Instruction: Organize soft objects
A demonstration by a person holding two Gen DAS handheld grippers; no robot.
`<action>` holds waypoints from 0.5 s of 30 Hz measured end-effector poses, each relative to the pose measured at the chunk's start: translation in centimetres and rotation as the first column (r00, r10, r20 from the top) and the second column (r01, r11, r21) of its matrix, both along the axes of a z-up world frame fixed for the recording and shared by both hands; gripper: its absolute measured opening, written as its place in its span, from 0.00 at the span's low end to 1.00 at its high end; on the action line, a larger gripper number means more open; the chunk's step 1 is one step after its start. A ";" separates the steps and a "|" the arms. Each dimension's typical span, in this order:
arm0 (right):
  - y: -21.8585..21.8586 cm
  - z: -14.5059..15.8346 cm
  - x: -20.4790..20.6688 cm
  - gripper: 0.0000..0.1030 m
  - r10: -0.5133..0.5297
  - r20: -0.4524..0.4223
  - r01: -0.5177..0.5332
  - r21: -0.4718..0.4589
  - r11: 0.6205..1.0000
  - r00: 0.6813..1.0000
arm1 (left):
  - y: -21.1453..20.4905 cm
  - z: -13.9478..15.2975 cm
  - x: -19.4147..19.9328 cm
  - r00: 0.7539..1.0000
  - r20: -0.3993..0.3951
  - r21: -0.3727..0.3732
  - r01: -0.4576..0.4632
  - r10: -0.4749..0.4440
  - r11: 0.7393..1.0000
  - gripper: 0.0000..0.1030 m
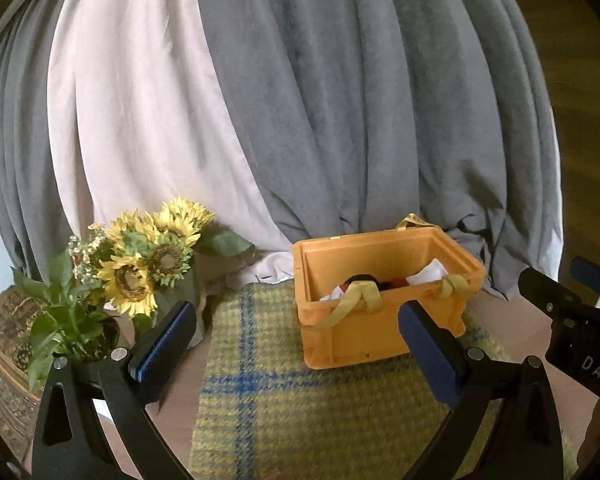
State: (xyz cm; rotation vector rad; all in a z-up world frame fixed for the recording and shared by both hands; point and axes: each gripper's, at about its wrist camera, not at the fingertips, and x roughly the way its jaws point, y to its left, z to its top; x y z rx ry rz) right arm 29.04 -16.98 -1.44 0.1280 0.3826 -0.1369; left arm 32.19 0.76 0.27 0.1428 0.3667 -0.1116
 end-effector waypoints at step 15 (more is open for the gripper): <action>1.0 1.1 -9.1 0.82 -0.020 0.038 0.020 -0.006 1.000 0.999 | 0.6 1.2 -9.5 0.999 0.038 -0.010 0.005 -0.005 1.000 1.00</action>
